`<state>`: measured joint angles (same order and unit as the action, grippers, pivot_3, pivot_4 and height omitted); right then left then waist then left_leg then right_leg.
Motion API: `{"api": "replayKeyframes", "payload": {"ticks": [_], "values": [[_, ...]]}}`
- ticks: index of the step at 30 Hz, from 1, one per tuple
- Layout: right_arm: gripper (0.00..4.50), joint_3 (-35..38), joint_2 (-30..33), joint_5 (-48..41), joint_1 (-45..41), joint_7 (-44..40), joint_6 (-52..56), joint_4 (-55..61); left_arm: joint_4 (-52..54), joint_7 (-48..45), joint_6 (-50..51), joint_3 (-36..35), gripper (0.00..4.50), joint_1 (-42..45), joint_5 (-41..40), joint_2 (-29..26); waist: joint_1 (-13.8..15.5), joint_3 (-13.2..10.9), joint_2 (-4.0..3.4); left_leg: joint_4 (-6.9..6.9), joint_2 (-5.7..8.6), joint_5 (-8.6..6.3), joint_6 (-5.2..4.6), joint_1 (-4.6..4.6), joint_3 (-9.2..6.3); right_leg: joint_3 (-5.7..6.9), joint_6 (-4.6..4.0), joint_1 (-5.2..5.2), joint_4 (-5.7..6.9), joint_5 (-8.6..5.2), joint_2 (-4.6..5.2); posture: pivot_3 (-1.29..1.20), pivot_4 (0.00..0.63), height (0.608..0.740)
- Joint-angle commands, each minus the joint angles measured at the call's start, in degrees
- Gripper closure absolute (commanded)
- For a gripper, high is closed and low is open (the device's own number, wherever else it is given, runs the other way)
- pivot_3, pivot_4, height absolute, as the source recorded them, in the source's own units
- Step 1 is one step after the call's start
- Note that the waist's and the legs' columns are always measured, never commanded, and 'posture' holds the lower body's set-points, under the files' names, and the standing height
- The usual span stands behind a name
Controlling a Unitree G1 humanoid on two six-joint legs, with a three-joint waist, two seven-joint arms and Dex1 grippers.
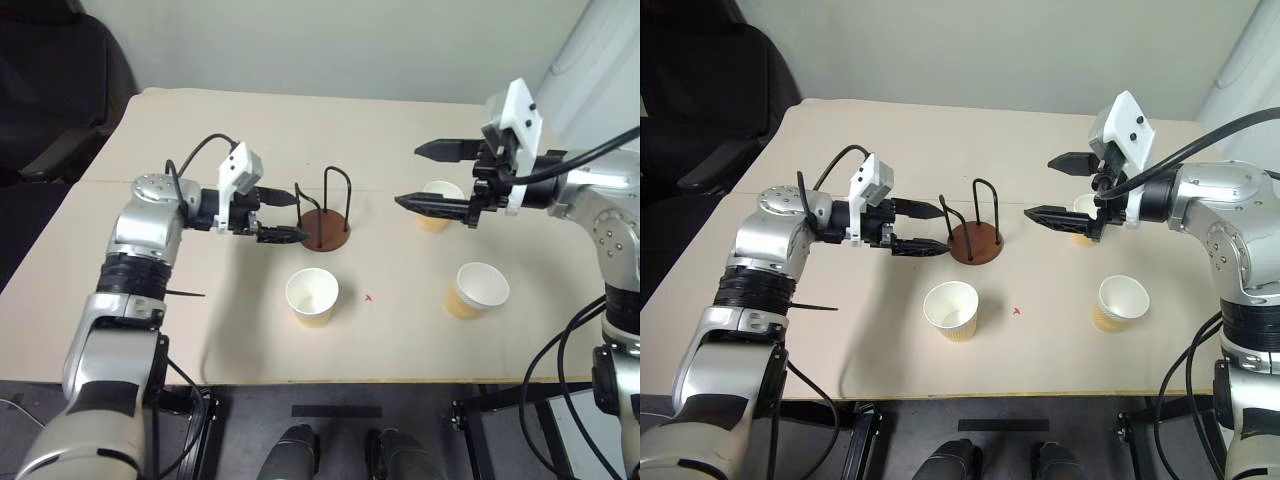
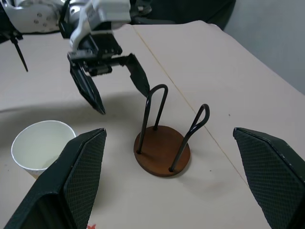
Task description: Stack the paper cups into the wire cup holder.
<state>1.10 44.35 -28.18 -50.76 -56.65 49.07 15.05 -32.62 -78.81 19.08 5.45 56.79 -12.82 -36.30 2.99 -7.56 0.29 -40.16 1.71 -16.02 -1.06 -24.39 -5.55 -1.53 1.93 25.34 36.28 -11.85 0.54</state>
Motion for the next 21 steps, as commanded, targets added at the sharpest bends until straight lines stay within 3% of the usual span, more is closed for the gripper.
{"api": "replayKeyframes", "payload": {"ticks": [1, 21], "values": [[0.14, 2.2, 1.2, -1.5, 0.0, 1.2, 0.2, 2.5, -0.3, 2.3, -1.7, -0.7, 0.05, 2.2, 0.7, 1.2, 0.0, 0.0, 0.00, 0.00, 0.00, 0.00, 0.00, 0.00, 0.00, 0.00, 0.00, 0.00, 0.00, 0.00, 0.00, 0.00, 0.150, 0.740], [0.14, 2.0, 2.4, -3.0, 0.7, 2.1, 0.1, 2.9, 2.9, 3.9, 0.0, 0.0, 0.05, -0.2, 0.6, 4.4, 0.1, 0.0, 0.00, -0.01, 0.01, 0.00, 0.00, 0.02, 0.01, -0.01, 0.00, 0.00, 0.05, 0.00, 0.00, 0.00, 0.150, 0.740]]}}
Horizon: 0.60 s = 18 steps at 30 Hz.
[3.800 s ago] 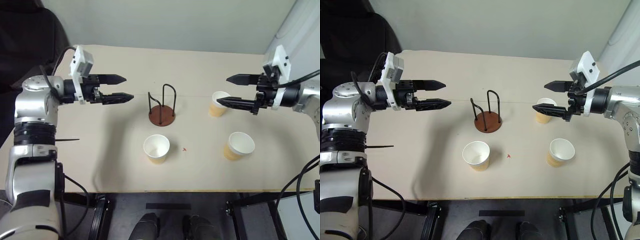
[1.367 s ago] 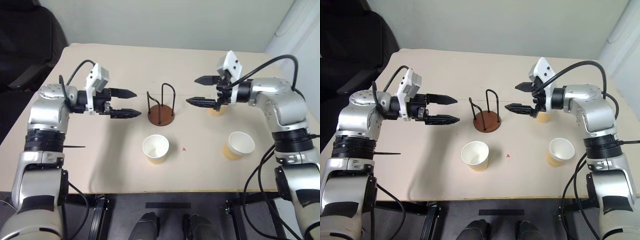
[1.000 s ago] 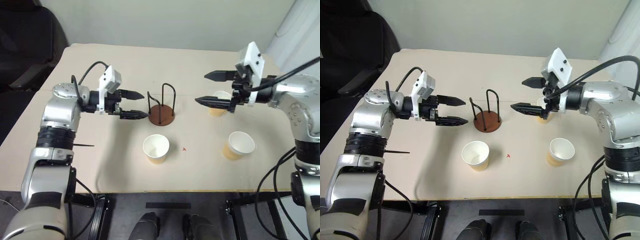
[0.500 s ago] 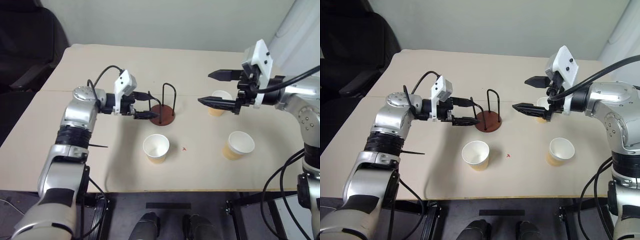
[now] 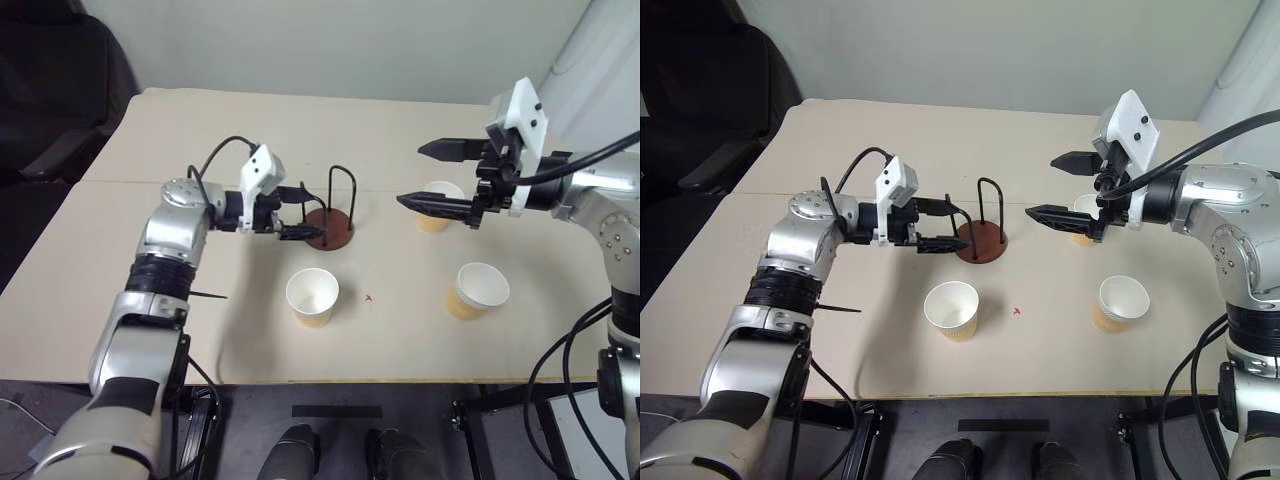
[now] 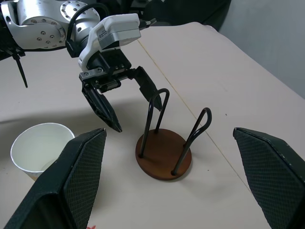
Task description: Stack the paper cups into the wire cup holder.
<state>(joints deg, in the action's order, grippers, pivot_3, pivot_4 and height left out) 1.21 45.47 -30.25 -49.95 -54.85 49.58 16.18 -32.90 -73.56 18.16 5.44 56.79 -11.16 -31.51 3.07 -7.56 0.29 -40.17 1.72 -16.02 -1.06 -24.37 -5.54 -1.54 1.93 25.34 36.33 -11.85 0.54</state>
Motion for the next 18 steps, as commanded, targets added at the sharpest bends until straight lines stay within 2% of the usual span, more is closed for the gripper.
{"api": "replayKeyframes", "payload": {"ticks": [1, 18], "values": [[0.14, 1.9, 1.3, -1.0, -0.1, 0.3, -0.3, 1.8, 3.6, -1.8, 1.3, 0.2, 0.05, -0.5, -1.0, -0.6, 0.0, 0.0, 0.00, 0.00, 0.00, 0.00, 0.00, 0.00, 0.00, 0.00, 0.00, 0.00, 0.00, 0.00, 0.00, 0.00, 0.150, 0.740], [0.14, 1.3, 1.5, -0.5, -0.6, 0.4, -1.3, 0.5, -0.2, 7.6, -2.2, -1.1, 0.05, -1.1, 0.7, 3.6, 0.1, 0.0, 0.00, -0.02, 0.01, 0.02, 0.01, 0.04, 0.01, 0.00, 0.00, -0.01, 0.10, 0.00, 0.01, 0.00, 0.150, 0.740]]}}
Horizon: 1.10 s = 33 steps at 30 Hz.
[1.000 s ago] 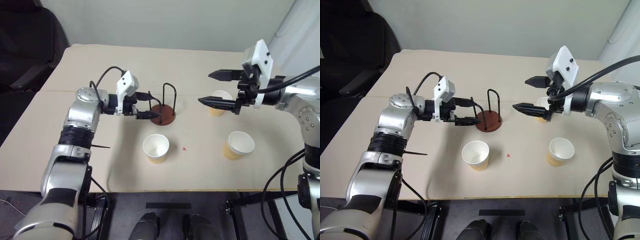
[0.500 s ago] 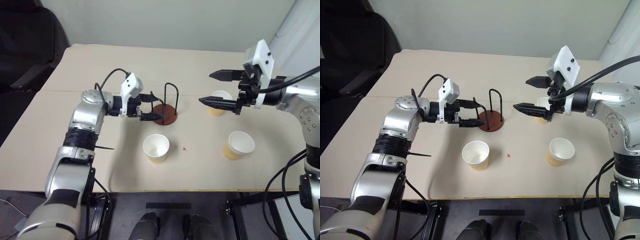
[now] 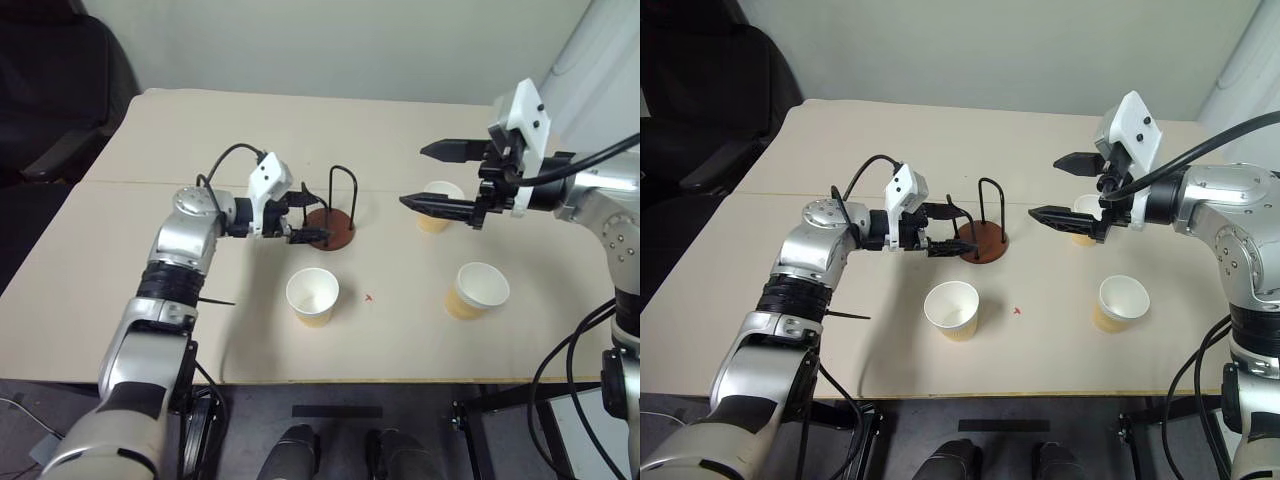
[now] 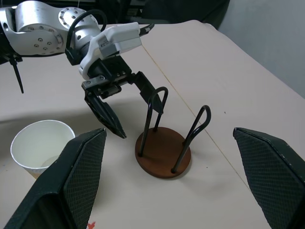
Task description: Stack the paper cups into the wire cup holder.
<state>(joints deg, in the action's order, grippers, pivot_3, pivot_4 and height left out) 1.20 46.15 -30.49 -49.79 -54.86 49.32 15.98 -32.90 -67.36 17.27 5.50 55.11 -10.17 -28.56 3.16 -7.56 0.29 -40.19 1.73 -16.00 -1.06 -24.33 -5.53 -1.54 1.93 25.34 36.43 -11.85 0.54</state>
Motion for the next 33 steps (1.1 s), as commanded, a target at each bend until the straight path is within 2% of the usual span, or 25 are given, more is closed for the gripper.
{"api": "replayKeyframes", "payload": {"ticks": [1, 12, 15, 16, 26, 33], "values": [[0.14, 1.3, 0.8, -0.2, -0.8, 0.4, -1.1, 0.7, -0.5, 1.8, -1.6, -1.2, 0.05, 0.6, -0.3, 1.0, 0.0, 0.0, 0.00, 0.00, 0.00, 0.00, 0.00, 0.00, 0.00, 0.00, 0.00, 0.00, 0.01, 0.00, 0.00, 0.00, 0.150, 0.740], [0.14, 1.3, 0.8, -0.1, -0.4, 0.5, -1.4, 0.6, -4.2, 5.3, -4.5, -1.7, 0.05, 0.9, -0.2, 4.1, 0.1, 0.0, 0.00, -0.01, 0.00, 0.00, 0.00, 0.01, 0.02, -0.01, 0.00, 0.00, 0.03, 0.00, 0.00, 0.00, 0.150, 0.740], [0.14, 1.3, 0.6, 0.0, -0.4, 0.7, -1.4, 0.7, -5.3, 5.9, -5.2, -1.8, 0.56, 0.7, -0.3, 5.3, 0.1, 0.0, 0.00, -0.01, 0.01, 0.00, 0.00, 0.02, 0.03, -0.01, 0.00, 0.00, 0.05, 0.00, 0.00, 0.00, 0.150, 0.740], [0.14, 1.3, 0.6, 0.0, -0.4, 0.7, -1.4, 0.7, -5.7, 6.1, -5.6, -1.8, 0.87, 0.6, -0.2, 5.6, 0.1, 0.0, 0.00, -0.02, 0.01, 0.00, 0.00, 0.02, 0.03, -0.01, 0.00, 0.00, 0.05, 0.00, 0.00, 0.00, 0.150, 0.740], [0.14, 1.4, 0.4, -0.4, 0.0, 1.3, -1.1, 1.5, -7.7, 5.3, -6.9, -1.7, 4.44, 0.5, -0.2, 6.6, 0.2, 0.0, 0.01, -0.02, 0.01, 0.00, 0.01, 0.03, 0.05, -0.02, 0.00, 0.00, 0.08, 0.00, 0.00, 0.00, 0.150, 0.740], [0.14, 2.0, 0.6, -1.2, 0.6, 1.9, -0.5, 2.7, -7.7, 2.1, -7.0, -2.2, 4.48, 2.1, -0.7, 5.4, 0.2, 0.0, -0.04, -0.02, 0.02, 0.00, 0.00, 0.11, 0.08, -0.05, 0.00, -0.06, 0.13, 0.00, 0.00, 0.00, 0.150, 0.740]]}}
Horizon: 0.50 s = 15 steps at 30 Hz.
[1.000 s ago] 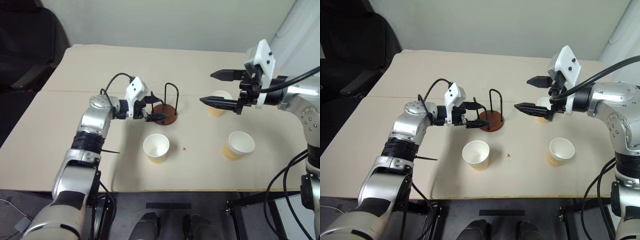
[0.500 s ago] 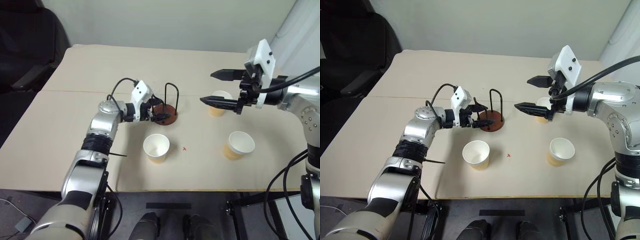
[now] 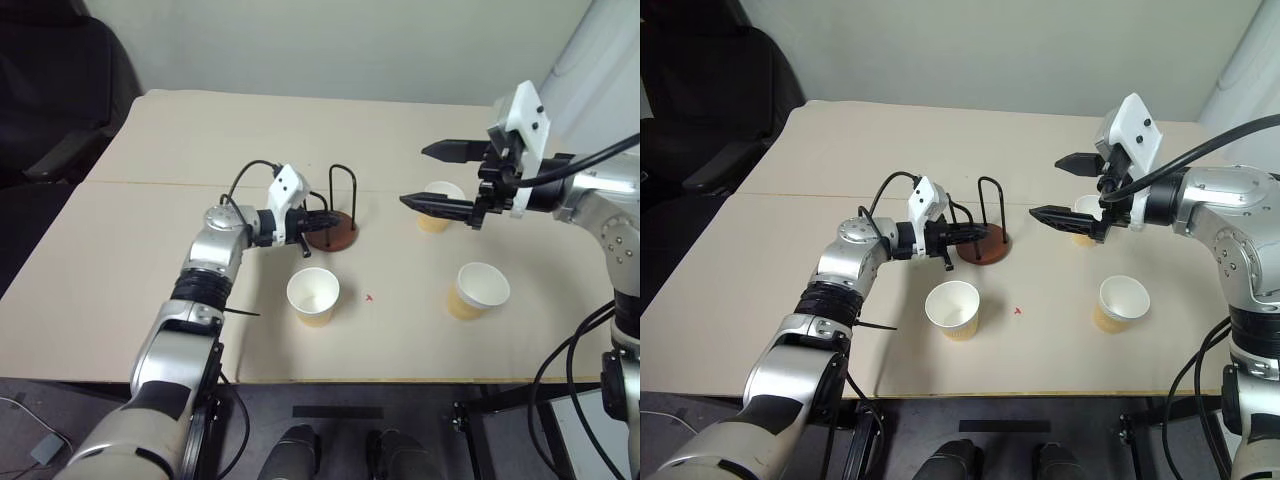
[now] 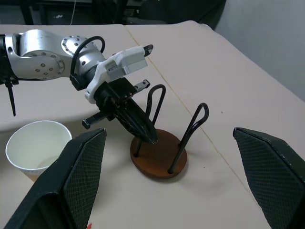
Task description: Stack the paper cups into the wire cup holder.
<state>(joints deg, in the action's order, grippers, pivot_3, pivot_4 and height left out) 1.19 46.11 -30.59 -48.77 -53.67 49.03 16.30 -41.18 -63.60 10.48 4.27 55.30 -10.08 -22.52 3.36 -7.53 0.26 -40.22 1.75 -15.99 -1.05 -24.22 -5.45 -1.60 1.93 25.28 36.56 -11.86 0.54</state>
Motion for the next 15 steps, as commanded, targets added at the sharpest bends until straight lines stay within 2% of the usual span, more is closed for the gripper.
{"api": "replayKeyframes", "payload": {"ticks": [1, 8, 15], "values": [[0.14, 2.1, 0.6, -1.3, -0.3, 0.8, 0.0, 2.7, 0.7, -2.3, -0.2, -1.0, 4.48, 2.4, -1.0, -0.9, 0.0, 0.0, 0.00, 0.00, 0.00, 0.00, 0.00, 0.00, 0.00, 0.00, 0.00, 0.00, 0.01, 0.00, 0.00, 0.00, 0.150, 0.740], [0.14, 3.5, 1.0, -3.9, -0.4, 2.7, 2.5, 6.0, -0.2, -6.6, -1.6, -1.6, 4.48, 7.6, -1.1, -2.7, 0.1, 0.0, 0.00, 0.00, 0.00, 0.00, 0.00, -0.02, 0.00, 0.00, 0.00, 0.01, -0.01, 0.00, 0.01, 0.00, 0.150, 0.740], [0.14, 4.7, 1.8, -5.6, 0.2, 4.4, 3.9, 8.0, 0.0, -8.6, 0.3, -1.8, 4.48, 11.1, -2.7, -0.6, 0.1, 0.0, 0.00, 0.03, 0.00, 0.00, 0.00, -0.02, 0.00, -0.01, 0.00, 0.01, -0.02, 0.00, 0.02, 0.00, 0.150, 0.740]]}}
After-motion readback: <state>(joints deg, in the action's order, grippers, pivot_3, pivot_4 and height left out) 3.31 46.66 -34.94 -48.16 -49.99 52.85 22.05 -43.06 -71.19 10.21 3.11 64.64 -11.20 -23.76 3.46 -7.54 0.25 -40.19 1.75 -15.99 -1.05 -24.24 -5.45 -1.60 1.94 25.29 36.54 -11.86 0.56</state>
